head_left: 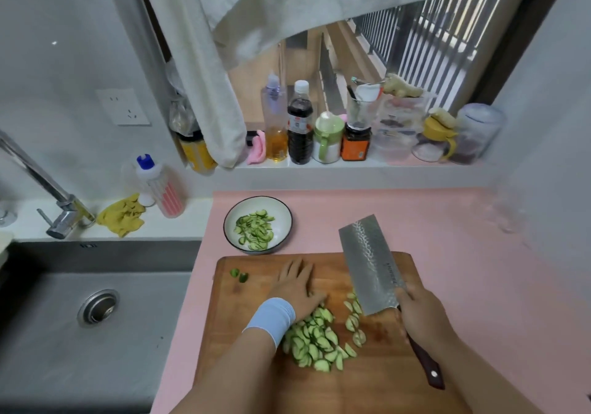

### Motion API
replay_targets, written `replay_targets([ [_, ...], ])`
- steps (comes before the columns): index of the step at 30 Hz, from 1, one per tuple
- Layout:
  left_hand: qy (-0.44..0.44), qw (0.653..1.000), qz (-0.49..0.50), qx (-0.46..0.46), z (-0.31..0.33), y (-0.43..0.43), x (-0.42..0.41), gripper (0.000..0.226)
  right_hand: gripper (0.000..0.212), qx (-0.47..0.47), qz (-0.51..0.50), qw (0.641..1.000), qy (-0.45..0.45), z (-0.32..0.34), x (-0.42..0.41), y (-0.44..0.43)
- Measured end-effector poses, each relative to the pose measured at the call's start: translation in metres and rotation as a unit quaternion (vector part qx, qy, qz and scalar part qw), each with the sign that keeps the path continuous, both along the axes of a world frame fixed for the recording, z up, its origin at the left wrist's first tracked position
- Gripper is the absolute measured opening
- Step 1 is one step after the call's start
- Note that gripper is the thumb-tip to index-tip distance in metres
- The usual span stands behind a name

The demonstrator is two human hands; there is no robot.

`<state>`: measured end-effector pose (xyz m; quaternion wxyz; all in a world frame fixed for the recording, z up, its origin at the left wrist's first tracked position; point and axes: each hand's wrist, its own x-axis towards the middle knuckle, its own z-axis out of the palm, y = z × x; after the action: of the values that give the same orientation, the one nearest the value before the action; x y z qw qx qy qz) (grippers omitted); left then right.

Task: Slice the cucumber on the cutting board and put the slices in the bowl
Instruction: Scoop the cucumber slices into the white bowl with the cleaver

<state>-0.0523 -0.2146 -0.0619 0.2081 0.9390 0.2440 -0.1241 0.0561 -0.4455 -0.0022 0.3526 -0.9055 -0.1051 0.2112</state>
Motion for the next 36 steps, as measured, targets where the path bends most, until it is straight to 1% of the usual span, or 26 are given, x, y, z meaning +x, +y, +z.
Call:
replay_targets([
  [2,0.01,1.0,-0.002,-0.001,-0.004,-0.014,-0.003,0.079,0.03,0.016,-0.018,0.999,0.024,-0.004,-0.002,-0.029],
  [4,-0.014,1.0,-0.003,0.021,-0.007,-0.026,-0.005,0.076,0.031,0.016,-0.026,0.999,0.04,-0.012,-0.004,-0.054],
  [6,-0.049,0.997,-0.021,0.063,-0.01,-0.037,-0.005,0.073,0.033,0.011,-0.032,0.998,0.047,-0.021,-0.005,-0.07],
  [7,-0.067,0.994,-0.038,0.076,-0.012,-0.044,-0.001,0.073,0.032,0.01,-0.036,0.998,0.054,-0.025,-0.006,-0.076],
  [9,-0.086,0.991,-0.084,0.058,-0.014,-0.059,0.01,0.074,0.032,0.017,-0.043,0.996,0.071,-0.031,-0.009,-0.086],
  [10,-0.083,0.989,-0.112,0.047,-0.015,-0.066,0.017,0.075,0.032,0.024,-0.047,0.996,0.077,-0.033,-0.01,-0.089],
  [12,-0.072,0.982,-0.164,0.054,-0.016,-0.077,0.028,0.072,0.032,0.037,-0.049,0.994,0.09,-0.038,-0.012,-0.094],
  [13,-0.077,0.98,-0.173,0.057,-0.015,-0.081,0.03,0.068,0.032,0.043,-0.046,0.993,0.096,-0.04,-0.013,-0.095],
  [15,-0.109,0.98,-0.159,0.04,-0.017,-0.085,0.028,0.058,0.032,0.05,-0.042,0.992,0.105,-0.045,-0.014,-0.095],
  [18,-0.197,0.972,-0.126,0.017,-0.021,-0.084,0.015,0.042,0.032,0.056,-0.032,0.991,0.115,-0.053,-0.014,-0.091],
  [20,-0.259,0.961,-0.09,0.036,-0.023,-0.08,0.004,0.036,0.032,0.054,-0.026,0.991,0.119,-0.056,-0.013,-0.088],
  [22,-0.297,0.951,-0.029,0.08,-0.024,-0.075,-0.007,0.034,0.031,0.051,-0.017,0.991,0.122,-0.057,-0.013,-0.085],
  [23,-0.293,0.951,0.007,0.101,-0.025,-0.072,-0.013,0.037,0.031,0.05,-0.013,0.991,0.125,-0.057,-0.013,-0.084],
  [25,-0.244,0.958,0.077,0.127,-0.027,-0.068,-0.024,0.053,0.03,0.047,0.001,0.99,0.133,-0.058,-0.013,-0.079],
  [27,-0.191,0.968,0.122,0.111,-0.03,-0.064,-0.034,0.072,0.029,0.043,0.017,0.989,0.142,-0.059,-0.015,-0.073],
  [29,-0.162,0.975,0.128,0.079,-0.033,-0.063,-0.04,0.084,0.03,0.044,0.028,0.988,0.148,-0.061,-0.019,-0.066],
  [31,-0.152,0.98,0.114,0.055,-0.035,-0.065,-0.043,0.091,0.031,0.049,0.037,0.985,0.159,-0.064,-0.025,-0.06],
  [36,-0.191,0.975,0.116,0.007,-0.034,-0.073,-0.043,0.092,0.029,0.051,0.066,0.979,0.186,-0.065,-0.048,-0.042],
])
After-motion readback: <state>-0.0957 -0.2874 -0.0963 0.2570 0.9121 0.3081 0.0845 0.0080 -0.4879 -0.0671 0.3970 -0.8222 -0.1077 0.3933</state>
